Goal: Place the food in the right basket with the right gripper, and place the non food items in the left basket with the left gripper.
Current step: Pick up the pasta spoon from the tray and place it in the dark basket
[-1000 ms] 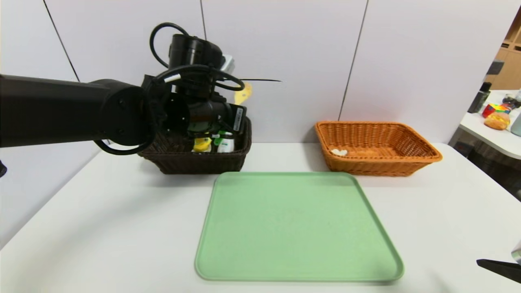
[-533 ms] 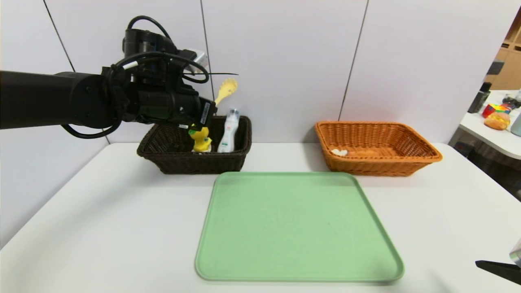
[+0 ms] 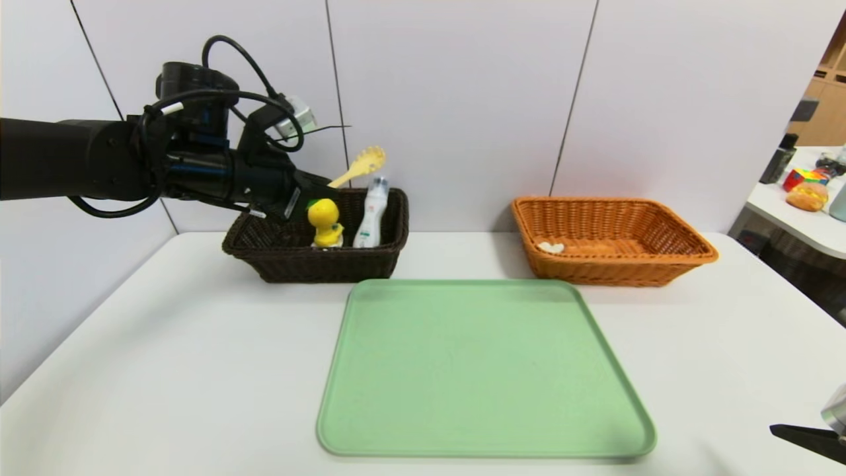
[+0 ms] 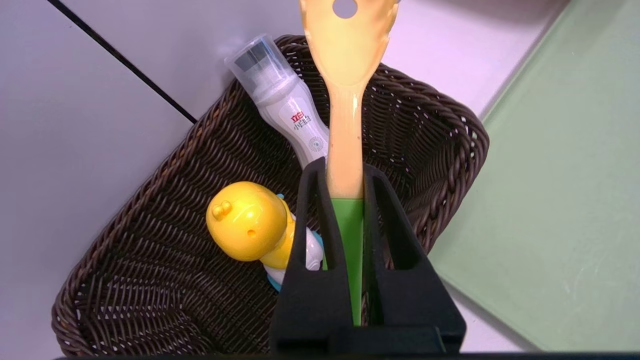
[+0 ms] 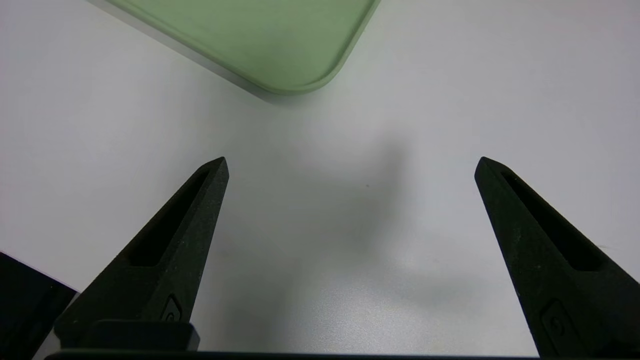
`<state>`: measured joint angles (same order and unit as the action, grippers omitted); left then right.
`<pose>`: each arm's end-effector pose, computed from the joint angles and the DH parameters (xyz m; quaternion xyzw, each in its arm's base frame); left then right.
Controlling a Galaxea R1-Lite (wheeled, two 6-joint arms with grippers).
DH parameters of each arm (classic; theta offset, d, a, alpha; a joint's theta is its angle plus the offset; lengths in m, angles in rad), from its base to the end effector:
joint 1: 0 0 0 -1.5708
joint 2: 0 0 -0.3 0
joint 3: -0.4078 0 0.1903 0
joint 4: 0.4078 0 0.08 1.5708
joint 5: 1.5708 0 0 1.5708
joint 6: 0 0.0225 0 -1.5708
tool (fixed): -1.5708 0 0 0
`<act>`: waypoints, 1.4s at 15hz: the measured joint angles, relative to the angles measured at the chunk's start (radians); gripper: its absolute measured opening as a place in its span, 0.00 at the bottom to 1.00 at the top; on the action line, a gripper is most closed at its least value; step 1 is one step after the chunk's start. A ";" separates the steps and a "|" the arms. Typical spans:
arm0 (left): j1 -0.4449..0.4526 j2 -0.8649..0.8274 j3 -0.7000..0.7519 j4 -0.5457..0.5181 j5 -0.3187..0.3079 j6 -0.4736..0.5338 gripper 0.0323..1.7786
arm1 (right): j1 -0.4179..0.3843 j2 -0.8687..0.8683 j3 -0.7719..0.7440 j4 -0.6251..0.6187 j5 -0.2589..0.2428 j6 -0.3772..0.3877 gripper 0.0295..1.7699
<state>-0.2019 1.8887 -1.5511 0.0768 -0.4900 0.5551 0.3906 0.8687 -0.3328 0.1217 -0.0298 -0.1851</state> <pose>0.3653 -0.0856 0.2581 0.2239 0.1049 -0.3749 0.8935 0.0706 0.0284 0.1421 -0.1531 0.2988 0.1983 0.9209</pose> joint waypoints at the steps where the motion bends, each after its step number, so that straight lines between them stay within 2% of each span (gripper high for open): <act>1: 0.011 0.002 0.000 0.006 -0.026 0.031 0.06 | 0.000 0.001 0.001 0.000 0.000 0.001 0.96; 6: 0.073 0.037 -0.009 0.010 -0.129 0.227 0.06 | 0.000 0.009 0.007 0.000 0.001 0.001 0.96; 15: 0.071 0.143 -0.076 0.009 -0.157 0.256 0.06 | -0.001 0.027 0.015 -0.027 -0.007 0.000 0.96; 21: 0.065 0.186 -0.073 0.013 -0.147 0.272 0.06 | -0.001 0.030 0.015 -0.027 -0.007 -0.001 0.96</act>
<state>-0.1370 2.0743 -1.6245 0.0898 -0.6368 0.8268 0.3891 0.8991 -0.3174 0.0943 -0.0370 -0.1860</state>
